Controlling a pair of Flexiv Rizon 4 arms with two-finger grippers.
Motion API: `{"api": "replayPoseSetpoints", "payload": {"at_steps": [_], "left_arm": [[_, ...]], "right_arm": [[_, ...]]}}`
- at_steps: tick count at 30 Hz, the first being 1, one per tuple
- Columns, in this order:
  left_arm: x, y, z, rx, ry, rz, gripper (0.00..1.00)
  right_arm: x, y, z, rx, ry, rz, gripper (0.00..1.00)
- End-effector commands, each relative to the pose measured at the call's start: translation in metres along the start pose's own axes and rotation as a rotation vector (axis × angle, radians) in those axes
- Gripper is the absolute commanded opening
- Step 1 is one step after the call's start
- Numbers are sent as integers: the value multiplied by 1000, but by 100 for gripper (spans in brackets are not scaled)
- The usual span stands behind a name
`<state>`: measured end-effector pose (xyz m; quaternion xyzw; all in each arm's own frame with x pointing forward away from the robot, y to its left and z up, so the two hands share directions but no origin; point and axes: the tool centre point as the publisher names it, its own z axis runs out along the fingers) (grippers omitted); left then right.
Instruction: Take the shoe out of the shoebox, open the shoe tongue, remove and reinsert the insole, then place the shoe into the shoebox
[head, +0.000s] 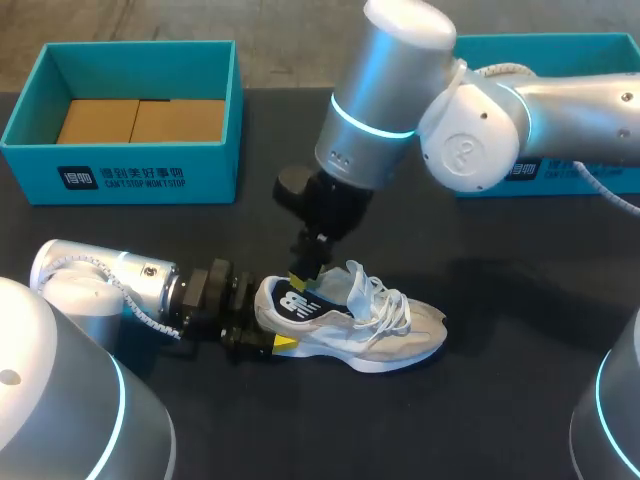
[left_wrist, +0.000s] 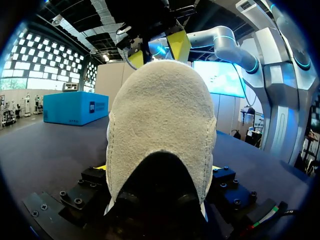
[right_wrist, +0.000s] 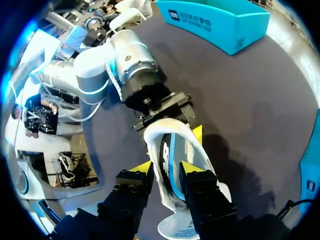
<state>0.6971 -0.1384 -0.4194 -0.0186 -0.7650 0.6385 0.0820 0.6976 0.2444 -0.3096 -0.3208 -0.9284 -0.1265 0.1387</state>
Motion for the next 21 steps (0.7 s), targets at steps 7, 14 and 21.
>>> {"api": "replayPoseSetpoints", "payload": {"at_steps": [7,14,21], "left_arm": [[-4,4,2,-3,-1,-1,0],[-4,4,2,-3,-1,-1,0],[-4,4,2,-3,-1,-1,0]], "right_arm": [[0,-9,5,-2,-14,43,35],[3,-11,9,-3,-42,39,36],[3,-13,16,0,-76,21,39]]}}
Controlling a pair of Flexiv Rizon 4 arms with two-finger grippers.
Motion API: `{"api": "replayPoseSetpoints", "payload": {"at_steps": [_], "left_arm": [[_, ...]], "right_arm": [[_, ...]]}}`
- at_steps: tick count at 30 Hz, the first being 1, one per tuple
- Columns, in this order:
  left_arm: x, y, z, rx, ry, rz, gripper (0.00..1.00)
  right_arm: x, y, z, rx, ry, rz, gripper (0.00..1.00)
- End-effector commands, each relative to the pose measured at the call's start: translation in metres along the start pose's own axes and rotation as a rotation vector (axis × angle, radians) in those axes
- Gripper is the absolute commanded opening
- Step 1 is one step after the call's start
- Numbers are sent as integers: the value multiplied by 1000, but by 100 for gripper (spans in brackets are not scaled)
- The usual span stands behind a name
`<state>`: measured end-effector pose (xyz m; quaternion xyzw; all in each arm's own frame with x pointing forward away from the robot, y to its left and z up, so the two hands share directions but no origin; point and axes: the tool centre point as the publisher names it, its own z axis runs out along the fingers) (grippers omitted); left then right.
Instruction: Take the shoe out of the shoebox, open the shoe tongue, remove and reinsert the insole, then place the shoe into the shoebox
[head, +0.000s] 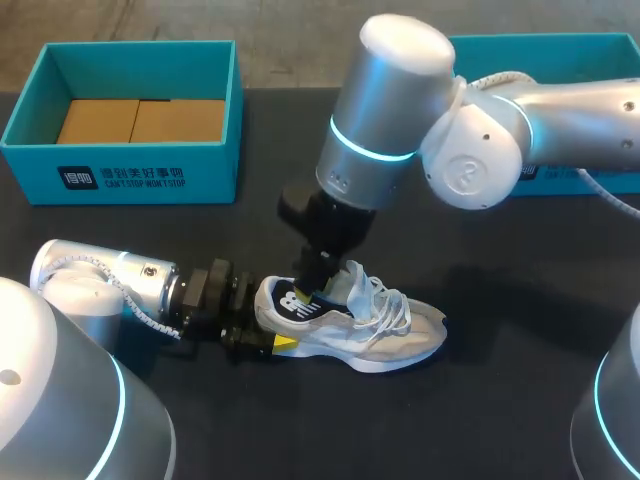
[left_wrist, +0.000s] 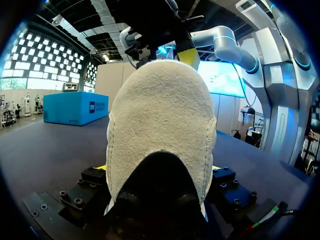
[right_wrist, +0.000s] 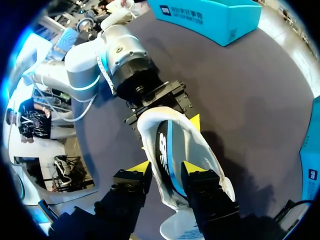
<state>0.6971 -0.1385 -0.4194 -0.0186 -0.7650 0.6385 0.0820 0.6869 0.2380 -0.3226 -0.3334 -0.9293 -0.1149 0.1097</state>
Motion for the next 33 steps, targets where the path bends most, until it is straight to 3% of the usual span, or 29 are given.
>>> {"api": "replayPoseSetpoints", "payload": {"at_steps": [1,33], "left_arm": [[-4,4,2,-3,-1,-1,0],[-4,4,2,-3,-1,-1,0]], "right_arm": [[3,0,4,-1,-16,0,39],[-1,1,23,37,33,-39,36]]}}
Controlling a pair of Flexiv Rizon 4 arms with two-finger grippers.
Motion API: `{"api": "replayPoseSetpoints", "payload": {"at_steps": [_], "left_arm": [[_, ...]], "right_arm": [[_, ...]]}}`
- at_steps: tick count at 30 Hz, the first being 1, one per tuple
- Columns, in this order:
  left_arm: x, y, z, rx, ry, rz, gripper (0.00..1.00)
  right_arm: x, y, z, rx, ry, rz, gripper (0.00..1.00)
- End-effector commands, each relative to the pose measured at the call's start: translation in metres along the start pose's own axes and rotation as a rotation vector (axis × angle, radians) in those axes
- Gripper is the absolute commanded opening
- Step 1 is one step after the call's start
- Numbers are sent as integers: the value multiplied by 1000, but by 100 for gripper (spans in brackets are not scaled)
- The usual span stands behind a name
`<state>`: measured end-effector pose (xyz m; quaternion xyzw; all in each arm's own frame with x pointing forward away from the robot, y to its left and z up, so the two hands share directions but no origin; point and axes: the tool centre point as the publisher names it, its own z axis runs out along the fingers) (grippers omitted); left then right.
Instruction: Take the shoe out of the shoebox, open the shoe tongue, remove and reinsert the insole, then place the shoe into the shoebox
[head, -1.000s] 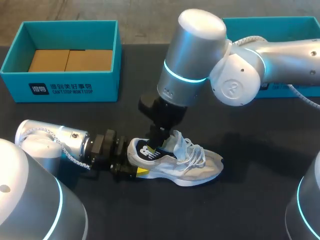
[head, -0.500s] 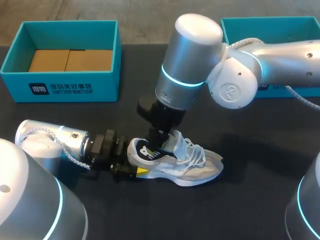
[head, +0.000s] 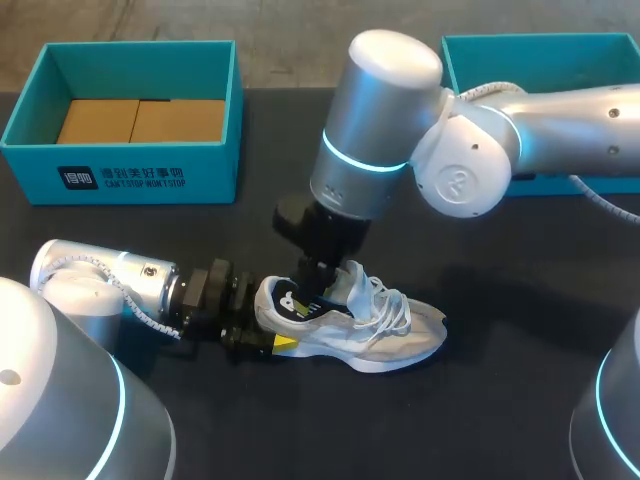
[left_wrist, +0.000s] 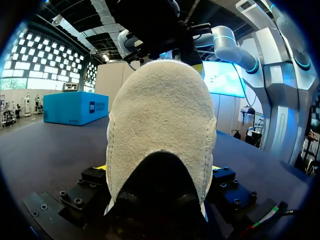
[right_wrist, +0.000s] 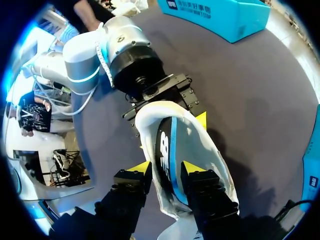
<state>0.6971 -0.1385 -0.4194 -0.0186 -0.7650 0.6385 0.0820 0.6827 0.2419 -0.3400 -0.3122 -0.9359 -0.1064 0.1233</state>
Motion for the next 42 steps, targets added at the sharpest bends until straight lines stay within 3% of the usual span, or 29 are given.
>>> {"api": "replayPoseSetpoints", "payload": {"at_steps": [1,3,4,5,6,16,28,30,31,34,42], "left_arm": [[-4,4,2,-3,-1,-1,0],[-4,4,2,-3,-1,-1,0],[-4,4,2,-3,-1,-1,0],[-4,4,2,-3,-1,-1,0],[-4,4,2,-3,-1,-1,0],[-4,4,2,-3,-1,-1,0],[-4,4,2,-3,-1,-1,0],[-4,4,2,-3,-1,-1,0],[-4,4,2,-3,-1,-1,0],[-4,4,2,-3,-1,-1,0],[-4,4,2,-3,-1,-1,0]], "right_arm": [[-2,3,5,6,12,-1,36],[-2,3,5,5,15,0,33],[-2,2,5,1,16,-2,26],[-2,2,4,0,16,-2,10],[-1,2,4,-6,14,-4,0],[4,6,-8,-62,15,-76,0],[3,11,-9,-60,36,-99,0],[3,11,-8,-55,42,-96,36],[2,10,-7,-54,47,-93,40],[2,8,-6,-48,58,-81,44],[-1,1,0,-40,90,-48,41]]}}
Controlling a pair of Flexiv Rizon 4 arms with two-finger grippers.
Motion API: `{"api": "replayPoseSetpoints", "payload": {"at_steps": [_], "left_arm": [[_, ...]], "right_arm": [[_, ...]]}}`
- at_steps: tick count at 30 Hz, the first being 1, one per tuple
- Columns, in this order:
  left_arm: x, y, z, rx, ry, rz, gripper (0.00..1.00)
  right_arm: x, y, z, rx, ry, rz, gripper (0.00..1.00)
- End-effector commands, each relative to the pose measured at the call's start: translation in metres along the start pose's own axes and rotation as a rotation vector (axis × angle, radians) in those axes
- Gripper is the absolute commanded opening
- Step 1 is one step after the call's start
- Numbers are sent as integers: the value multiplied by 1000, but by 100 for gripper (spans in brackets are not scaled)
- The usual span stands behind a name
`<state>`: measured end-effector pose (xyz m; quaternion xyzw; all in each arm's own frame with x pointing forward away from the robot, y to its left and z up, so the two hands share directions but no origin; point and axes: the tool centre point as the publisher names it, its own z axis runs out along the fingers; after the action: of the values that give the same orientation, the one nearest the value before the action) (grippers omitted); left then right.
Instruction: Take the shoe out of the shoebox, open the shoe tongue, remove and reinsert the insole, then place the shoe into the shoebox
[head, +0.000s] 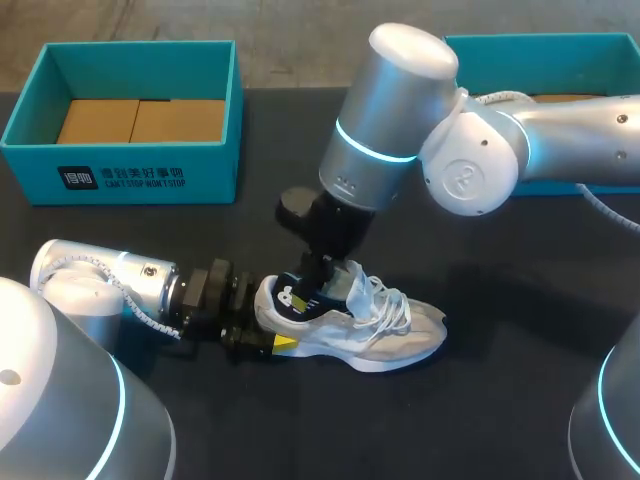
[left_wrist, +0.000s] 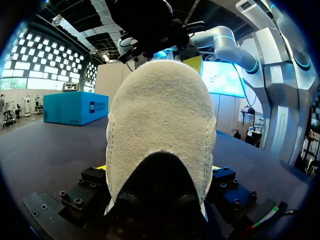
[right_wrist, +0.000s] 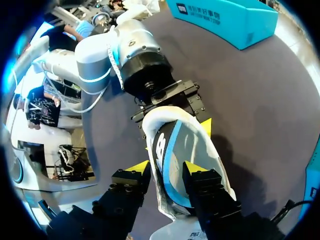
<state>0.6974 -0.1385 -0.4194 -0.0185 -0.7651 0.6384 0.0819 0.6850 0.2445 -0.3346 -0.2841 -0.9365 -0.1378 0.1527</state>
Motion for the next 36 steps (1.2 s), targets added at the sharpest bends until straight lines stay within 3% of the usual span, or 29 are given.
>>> {"api": "replayPoseSetpoints", "payload": {"at_steps": [1,21,23,24,25,36], "left_arm": [[-4,4,2,-3,-1,-1,0],[-4,4,2,-3,-1,-1,0],[-4,4,2,-3,-1,-1,0],[-4,4,2,-3,-1,-1,0],[-4,4,2,-3,-1,-1,0],[-4,4,2,-3,-1,-1,0]], "right_arm": [[-2,-4,6,-8,12,11,40],[-2,-3,15,-19,49,27,36],[-2,-2,16,-20,53,25,32],[-2,-1,16,-22,55,23,20],[-1,-1,17,-27,59,18,0],[6,-2,0,-80,58,-35,0]]}}
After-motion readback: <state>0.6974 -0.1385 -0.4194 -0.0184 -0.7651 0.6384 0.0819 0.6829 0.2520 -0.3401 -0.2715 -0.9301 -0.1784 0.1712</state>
